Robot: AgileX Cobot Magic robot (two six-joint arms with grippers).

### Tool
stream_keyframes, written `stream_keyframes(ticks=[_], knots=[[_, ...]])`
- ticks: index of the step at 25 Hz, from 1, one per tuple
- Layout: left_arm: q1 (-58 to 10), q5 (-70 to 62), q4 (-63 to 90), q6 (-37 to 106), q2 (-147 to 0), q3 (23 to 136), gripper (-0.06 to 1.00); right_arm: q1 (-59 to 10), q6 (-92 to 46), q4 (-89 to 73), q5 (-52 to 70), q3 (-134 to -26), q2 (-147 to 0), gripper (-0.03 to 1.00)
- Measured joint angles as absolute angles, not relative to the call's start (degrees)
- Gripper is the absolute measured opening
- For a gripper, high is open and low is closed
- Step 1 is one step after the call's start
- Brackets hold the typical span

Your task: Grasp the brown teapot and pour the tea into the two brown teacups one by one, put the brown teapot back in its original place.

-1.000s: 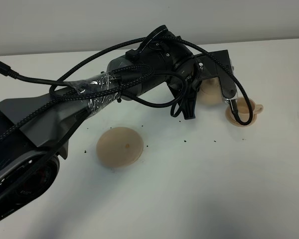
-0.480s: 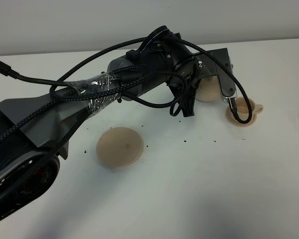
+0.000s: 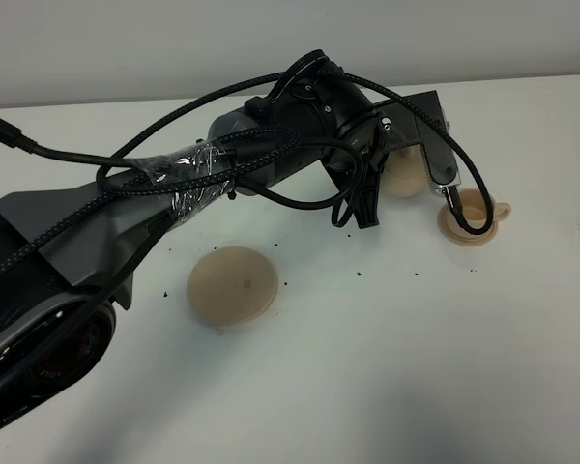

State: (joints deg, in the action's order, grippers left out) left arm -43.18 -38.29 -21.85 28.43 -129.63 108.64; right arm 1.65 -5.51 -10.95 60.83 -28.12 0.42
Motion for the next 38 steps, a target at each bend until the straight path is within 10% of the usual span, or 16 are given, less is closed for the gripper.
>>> stream_keyframes(ticks=[38], knots=[[-43.95, -35.22, -26.43, 33.99, -131.40, 108.68, 0.16, 1.65, -5.51, -10.95, 60.83, -28.12, 0.42, 0.39]])
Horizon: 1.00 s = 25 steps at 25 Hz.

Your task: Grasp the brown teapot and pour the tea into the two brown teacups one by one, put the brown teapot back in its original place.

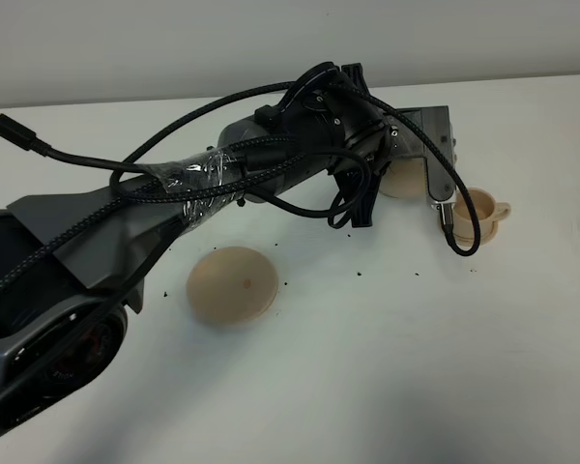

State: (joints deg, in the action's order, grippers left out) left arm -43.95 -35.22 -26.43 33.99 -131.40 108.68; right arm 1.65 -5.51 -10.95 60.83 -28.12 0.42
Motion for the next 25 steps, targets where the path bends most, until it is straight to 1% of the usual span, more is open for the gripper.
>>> stream_keyframes(ticks=[4, 10, 19, 25], knots=[[-44.82, -35.92, -27.89, 33.99, -134.65, 111.29, 0.16, 1.65, -5.51, -10.95, 60.83, -28.12, 0.42, 0.39], [-46.08, -37.81, -28.73, 33.99, -137.24, 118.12, 0.16, 1.65, -5.51, -10.95, 60.83, -28.12, 0.42, 0.39], [-46.25, -40.12, -29.04, 37.86, -137.57, 118.94, 0.16, 1.65, -5.51, -10.95, 60.83, -28.12, 0.42, 0.39], [-47.65, -40.12, -32.94, 39.88, -138.04, 118.94, 0.16, 1.65, -5.51, -10.95, 60.83, -28.12, 0.42, 0.39]])
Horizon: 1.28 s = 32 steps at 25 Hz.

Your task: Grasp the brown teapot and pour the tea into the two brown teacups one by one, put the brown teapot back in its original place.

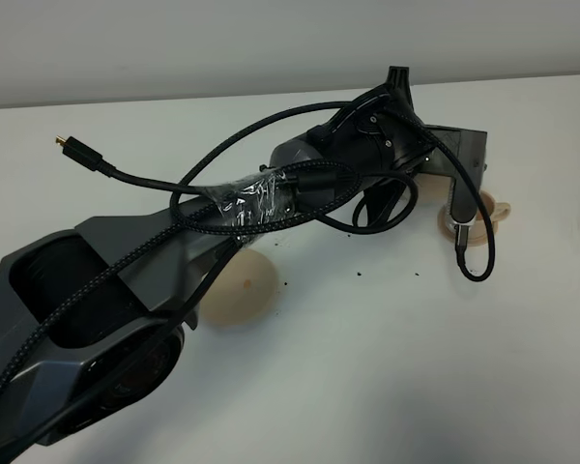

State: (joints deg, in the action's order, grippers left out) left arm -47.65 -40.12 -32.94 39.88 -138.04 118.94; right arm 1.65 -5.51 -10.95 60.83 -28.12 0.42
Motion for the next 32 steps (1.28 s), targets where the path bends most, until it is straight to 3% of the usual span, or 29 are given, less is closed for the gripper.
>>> stream_keyframes(ticks=[32], knots=[[-49.45, -40.90, -42.47, 47.37, -138.69, 118.96, 0.16, 1.65, -5.51, -10.95, 60.83, -28.12, 0.42, 0.39]])
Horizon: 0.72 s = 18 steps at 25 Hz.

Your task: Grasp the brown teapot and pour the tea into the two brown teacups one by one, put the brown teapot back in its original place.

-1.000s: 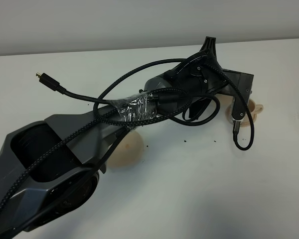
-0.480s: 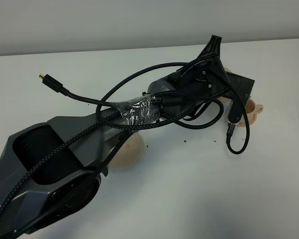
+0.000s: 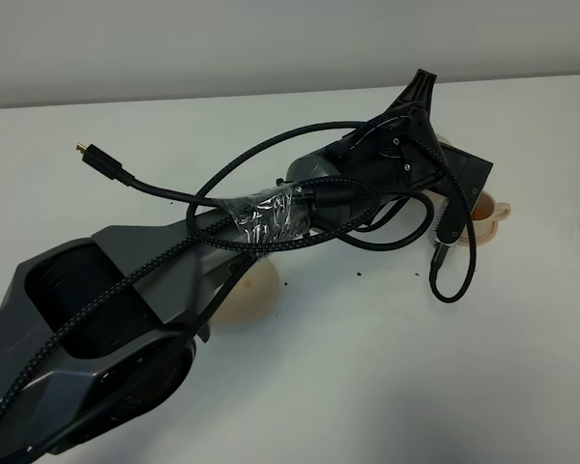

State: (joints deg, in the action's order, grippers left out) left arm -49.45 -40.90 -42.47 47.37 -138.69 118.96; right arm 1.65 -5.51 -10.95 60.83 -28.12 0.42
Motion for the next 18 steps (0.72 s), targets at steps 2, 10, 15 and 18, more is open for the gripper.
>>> stream_keyframes(ticks=[2, 10, 15, 18], knots=[[-49.45, -40.85, -43.31, 47.37, -138.69, 118.96, 0.16, 1.65, -5.51, -10.95, 60.83, -28.12, 0.42, 0.39], [-49.45, -40.40, -44.57, 47.44, -138.69, 118.96, 0.16, 1.65, -5.51, -10.95, 60.83, -28.12, 0.42, 0.39], [-49.45, -40.12, -44.57, 47.47, -138.69, 118.96, 0.16, 1.65, -5.51, -10.95, 60.83, -28.12, 0.42, 0.39], [-49.45, -40.01, -44.62, 47.47, -138.69, 118.96, 0.16, 1.65, -5.51, -10.95, 60.83, -28.12, 0.42, 0.39]])
